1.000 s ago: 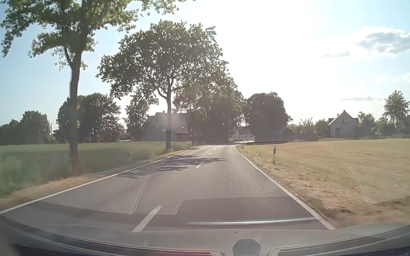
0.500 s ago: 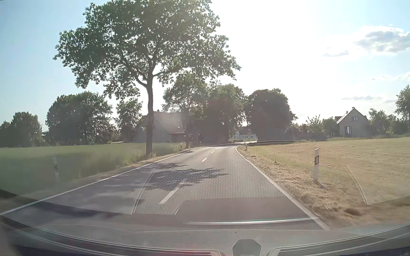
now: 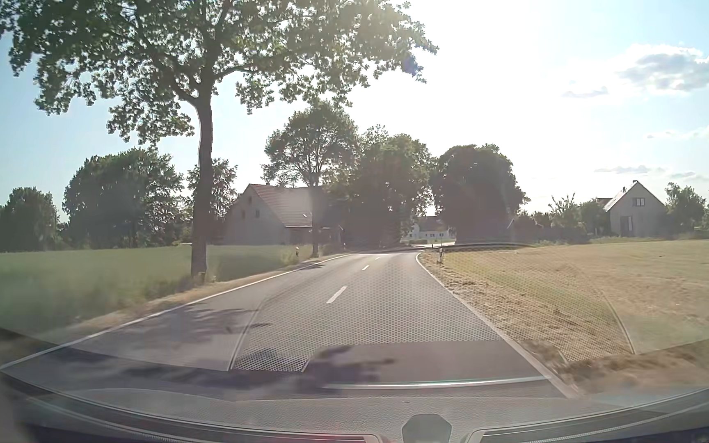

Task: Follow the waypoints while adhering to traffic rules and regulations

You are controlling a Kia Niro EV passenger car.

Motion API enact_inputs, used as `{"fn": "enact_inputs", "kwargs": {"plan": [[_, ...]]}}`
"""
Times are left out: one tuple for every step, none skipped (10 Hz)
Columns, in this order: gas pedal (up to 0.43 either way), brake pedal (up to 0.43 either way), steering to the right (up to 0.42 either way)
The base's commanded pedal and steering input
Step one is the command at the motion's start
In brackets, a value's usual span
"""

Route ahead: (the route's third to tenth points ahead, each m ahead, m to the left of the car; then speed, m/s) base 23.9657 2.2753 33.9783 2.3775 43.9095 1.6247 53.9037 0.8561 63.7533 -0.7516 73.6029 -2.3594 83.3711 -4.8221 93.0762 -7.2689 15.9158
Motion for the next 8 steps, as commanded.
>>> {"fn": "enact_inputs", "kwargs": {"plan": [[0.169,0.006,-0.001],[0.150,0.006,-0.001],[0.110,0.006,-0.001],[0.079,0.006,0.000],[0.047,0.006,0.003],[0.039,0.006,0.006],[0.008,0.006,0.006],[0.000,0.006,0.011]]}}
